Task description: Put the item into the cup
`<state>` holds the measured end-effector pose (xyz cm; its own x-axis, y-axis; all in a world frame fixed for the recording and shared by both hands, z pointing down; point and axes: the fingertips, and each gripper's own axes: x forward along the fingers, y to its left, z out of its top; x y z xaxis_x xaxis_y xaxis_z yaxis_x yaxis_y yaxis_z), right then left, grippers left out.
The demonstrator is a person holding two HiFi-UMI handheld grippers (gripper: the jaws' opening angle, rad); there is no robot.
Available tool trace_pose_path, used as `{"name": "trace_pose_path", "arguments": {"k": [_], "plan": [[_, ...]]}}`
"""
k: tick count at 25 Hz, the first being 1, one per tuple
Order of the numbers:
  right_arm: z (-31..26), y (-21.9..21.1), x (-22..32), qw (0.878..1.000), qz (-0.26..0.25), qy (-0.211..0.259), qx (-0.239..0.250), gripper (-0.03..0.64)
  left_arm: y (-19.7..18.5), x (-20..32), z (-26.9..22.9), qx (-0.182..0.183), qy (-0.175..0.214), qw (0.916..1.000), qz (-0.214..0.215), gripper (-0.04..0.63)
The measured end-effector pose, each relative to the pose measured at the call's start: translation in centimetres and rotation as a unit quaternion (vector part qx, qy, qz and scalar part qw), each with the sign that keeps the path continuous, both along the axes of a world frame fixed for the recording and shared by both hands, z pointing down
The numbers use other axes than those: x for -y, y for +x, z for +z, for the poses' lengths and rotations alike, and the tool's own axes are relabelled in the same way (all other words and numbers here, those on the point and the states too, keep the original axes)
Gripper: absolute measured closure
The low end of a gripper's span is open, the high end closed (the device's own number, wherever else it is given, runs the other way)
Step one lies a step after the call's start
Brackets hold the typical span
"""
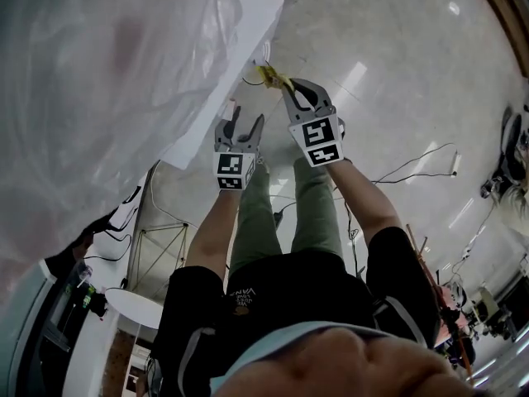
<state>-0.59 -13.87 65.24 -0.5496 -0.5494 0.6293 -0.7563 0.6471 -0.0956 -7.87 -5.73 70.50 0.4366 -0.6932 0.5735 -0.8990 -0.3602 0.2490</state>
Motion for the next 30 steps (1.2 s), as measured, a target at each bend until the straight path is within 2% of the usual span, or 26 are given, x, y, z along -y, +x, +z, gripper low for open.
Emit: {"name": "trace_pose_path", "arguments": {"k": [13, 22, 30], "plan": [[2.7, -2.7, 1.5, 0.997, -0.065, 0.038, -0.033, 0.555, 0.4, 2.4, 3.4, 0.001, 0.013, 0.9999, -0.005, 0.341], [4.4, -3.1, 2.7, 0.988, -0.117, 0.073, -0.075, 0.555, 1.5, 3.7, 5.0, -0.001, 0.012, 0.9999, 0.003, 0.341], [6.1, -4.5, 2.3, 0.979, -0.159, 0.066, -0.11, 0.555, 1.2, 4.3, 5.3, -0.008, 0.012, 0.9999, -0.004, 0.334]]}}
